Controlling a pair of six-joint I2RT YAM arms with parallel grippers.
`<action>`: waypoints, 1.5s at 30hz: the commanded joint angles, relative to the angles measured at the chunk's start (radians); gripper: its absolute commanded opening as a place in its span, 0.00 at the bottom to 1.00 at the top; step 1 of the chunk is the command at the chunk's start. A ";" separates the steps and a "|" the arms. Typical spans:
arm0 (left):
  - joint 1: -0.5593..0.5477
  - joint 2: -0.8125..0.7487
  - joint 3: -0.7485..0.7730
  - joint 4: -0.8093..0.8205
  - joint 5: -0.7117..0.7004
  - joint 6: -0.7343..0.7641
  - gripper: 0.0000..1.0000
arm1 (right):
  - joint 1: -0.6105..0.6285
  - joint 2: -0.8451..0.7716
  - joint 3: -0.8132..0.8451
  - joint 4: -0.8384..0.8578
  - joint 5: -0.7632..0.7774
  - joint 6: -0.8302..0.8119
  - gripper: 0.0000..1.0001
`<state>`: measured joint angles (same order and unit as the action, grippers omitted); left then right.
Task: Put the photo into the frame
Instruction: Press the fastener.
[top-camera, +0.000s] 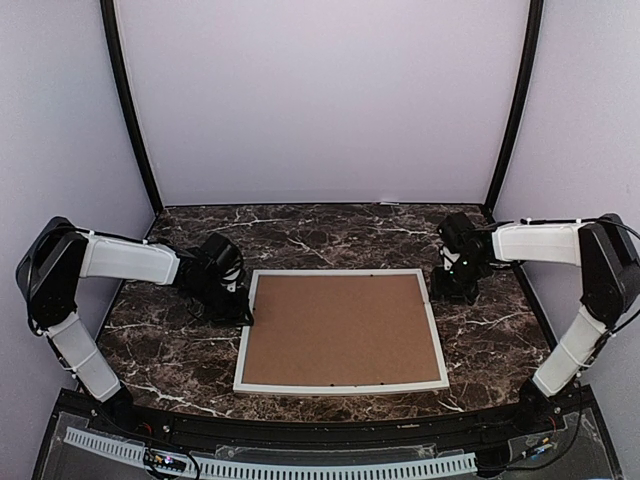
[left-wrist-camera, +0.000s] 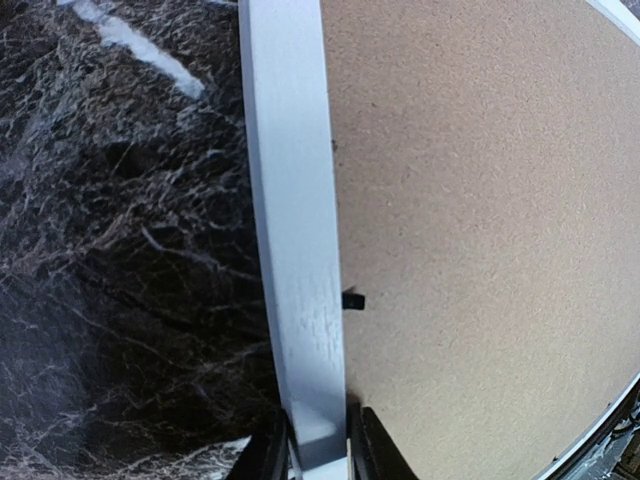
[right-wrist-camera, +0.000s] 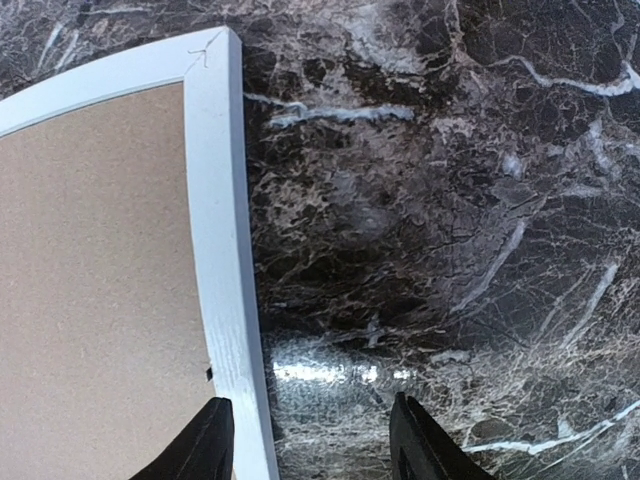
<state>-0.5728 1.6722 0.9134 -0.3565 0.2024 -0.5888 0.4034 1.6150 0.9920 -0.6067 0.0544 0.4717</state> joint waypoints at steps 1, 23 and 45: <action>-0.011 0.005 -0.008 -0.018 -0.009 -0.005 0.23 | -0.014 0.044 0.032 0.006 0.028 -0.026 0.54; -0.011 0.029 0.014 -0.028 -0.016 0.006 0.23 | -0.015 0.087 0.020 0.042 -0.050 -0.041 0.52; -0.011 0.043 0.016 -0.023 -0.010 0.011 0.23 | 0.039 0.105 0.010 0.053 -0.091 -0.022 0.50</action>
<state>-0.5755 1.6817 0.9287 -0.3733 0.2016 -0.5877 0.4076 1.7035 1.0206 -0.5667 0.0044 0.4351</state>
